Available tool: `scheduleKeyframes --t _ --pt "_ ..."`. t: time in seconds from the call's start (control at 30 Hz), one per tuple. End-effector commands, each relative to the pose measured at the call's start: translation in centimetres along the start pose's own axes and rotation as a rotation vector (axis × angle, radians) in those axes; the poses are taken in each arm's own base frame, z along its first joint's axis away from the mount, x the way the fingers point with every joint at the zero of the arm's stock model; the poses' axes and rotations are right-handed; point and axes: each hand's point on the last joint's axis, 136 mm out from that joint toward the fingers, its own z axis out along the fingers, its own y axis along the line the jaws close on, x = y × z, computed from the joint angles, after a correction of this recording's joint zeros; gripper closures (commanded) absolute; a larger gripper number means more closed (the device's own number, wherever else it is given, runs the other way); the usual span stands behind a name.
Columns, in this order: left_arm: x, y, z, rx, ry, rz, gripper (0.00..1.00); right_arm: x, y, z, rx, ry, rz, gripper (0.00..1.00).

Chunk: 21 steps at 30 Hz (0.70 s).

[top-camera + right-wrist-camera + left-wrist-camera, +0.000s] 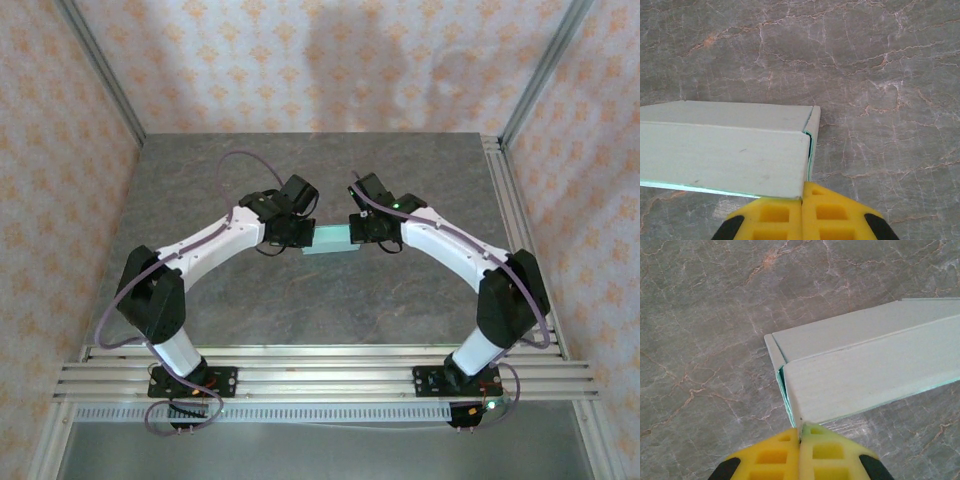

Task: Fold the paper box

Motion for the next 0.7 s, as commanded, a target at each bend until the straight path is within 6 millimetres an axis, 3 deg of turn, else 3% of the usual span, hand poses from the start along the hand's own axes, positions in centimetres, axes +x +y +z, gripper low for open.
scheduleKeyframes --t 0.0,0.4,0.57,0.67 --pt "-0.4 -0.1 0.3 0.007 0.004 -0.019 1.00 1.0 -0.1 0.8 0.020 0.042 -0.002 1.00" --pt "0.5 0.8 2.3 -0.017 0.039 -0.043 0.97 2.0 -0.5 3.2 0.023 0.027 -0.023 1.00" --pt "-0.4 0.2 0.7 0.022 -0.011 -0.064 0.74 1.6 -0.7 3.2 0.031 -0.002 -0.014 1.00" --pt "-0.9 -0.7 -0.7 0.088 -0.040 -0.063 0.52 1.4 -0.7 3.2 0.037 -0.003 -0.014 1.00"
